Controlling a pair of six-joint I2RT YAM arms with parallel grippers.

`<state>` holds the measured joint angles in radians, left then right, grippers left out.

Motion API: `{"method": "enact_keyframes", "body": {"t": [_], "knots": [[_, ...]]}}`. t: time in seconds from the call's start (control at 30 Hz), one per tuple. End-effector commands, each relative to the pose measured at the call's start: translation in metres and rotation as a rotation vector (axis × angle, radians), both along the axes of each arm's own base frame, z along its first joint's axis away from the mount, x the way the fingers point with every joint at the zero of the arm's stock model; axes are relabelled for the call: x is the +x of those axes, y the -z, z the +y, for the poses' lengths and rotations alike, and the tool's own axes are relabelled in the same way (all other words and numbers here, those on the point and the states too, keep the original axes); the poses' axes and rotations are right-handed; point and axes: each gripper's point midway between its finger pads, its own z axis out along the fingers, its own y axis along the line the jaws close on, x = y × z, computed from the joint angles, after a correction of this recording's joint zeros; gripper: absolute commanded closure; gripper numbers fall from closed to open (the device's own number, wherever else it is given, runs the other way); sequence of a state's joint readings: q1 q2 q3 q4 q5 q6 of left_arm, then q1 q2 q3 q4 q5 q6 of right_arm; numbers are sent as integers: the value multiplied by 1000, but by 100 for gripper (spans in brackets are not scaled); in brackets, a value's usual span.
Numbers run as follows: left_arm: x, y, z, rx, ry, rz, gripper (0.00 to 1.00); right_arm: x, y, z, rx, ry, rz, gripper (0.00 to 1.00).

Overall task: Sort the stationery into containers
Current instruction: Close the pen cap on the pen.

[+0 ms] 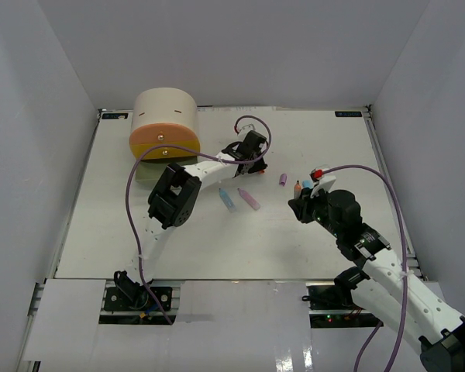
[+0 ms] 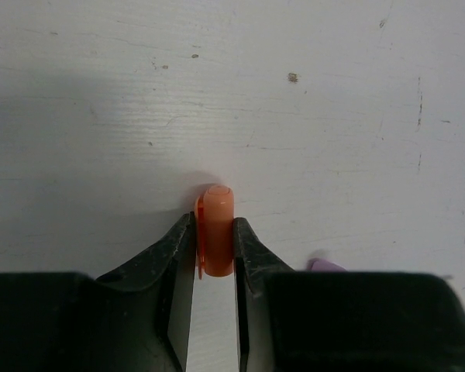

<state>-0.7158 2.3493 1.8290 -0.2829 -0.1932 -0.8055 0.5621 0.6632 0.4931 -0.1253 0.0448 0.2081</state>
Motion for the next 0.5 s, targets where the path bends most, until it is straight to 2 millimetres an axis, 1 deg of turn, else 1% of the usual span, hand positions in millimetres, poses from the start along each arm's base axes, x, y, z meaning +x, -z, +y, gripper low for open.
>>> {"method": "enact_keyframes", "body": {"t": [0.0, 0.03, 0.07, 0.1, 0.13, 0.17, 0.2, 0.23, 0.27, 0.3, 0.33, 0.37, 0.4, 0.43, 0.47], "knots": [[-12, -12, 7, 12, 11, 14, 86, 3, -10, 3, 6, -21, -38, 87], [-15, -9, 10, 18, 10, 21, 89, 3, -9, 4, 2, -26, -37, 87], [-17, -12, 12, 16, 11, 19, 92, 3, -9, 5, 2, -32, -35, 87], [-16, -22, 11, 3, 15, -1, 94, 3, -9, 5, -1, -37, -34, 87], [-21, -19, 16, 10, 17, 6, 96, 3, -8, 6, -3, -38, -32, 87], [-20, -31, 15, -11, 28, -24, 97, 0, -7, 10, 2, -70, -22, 87], [-22, -34, 16, -19, 30, -29, 97, 0, -6, 12, 1, -78, -21, 87], [-25, -32, 18, -27, 36, -34, 98, -2, -7, 15, 5, -98, -17, 87], [-27, -36, 19, -39, 45, -45, 98, -4, -5, 17, 6, -114, -10, 87], [-28, -52, 19, -65, 50, -74, 98, -4, -5, 20, 6, -128, -2, 87], [-31, -56, 19, -77, 70, -90, 98, -5, -5, 23, 10, -147, 2, 87], [-35, -56, 21, -94, 82, -110, 98, -9, -5, 28, 18, -185, 11, 87], [-37, -61, 21, -108, 94, -133, 99, -10, -4, 31, 20, -203, 19, 87], [-40, -80, 22, -131, 114, -171, 99, -14, -6, 37, 31, -241, 23, 87], [-41, -84, 24, -157, 122, -211, 99, -15, -7, 39, 36, -259, 23, 87]]}}
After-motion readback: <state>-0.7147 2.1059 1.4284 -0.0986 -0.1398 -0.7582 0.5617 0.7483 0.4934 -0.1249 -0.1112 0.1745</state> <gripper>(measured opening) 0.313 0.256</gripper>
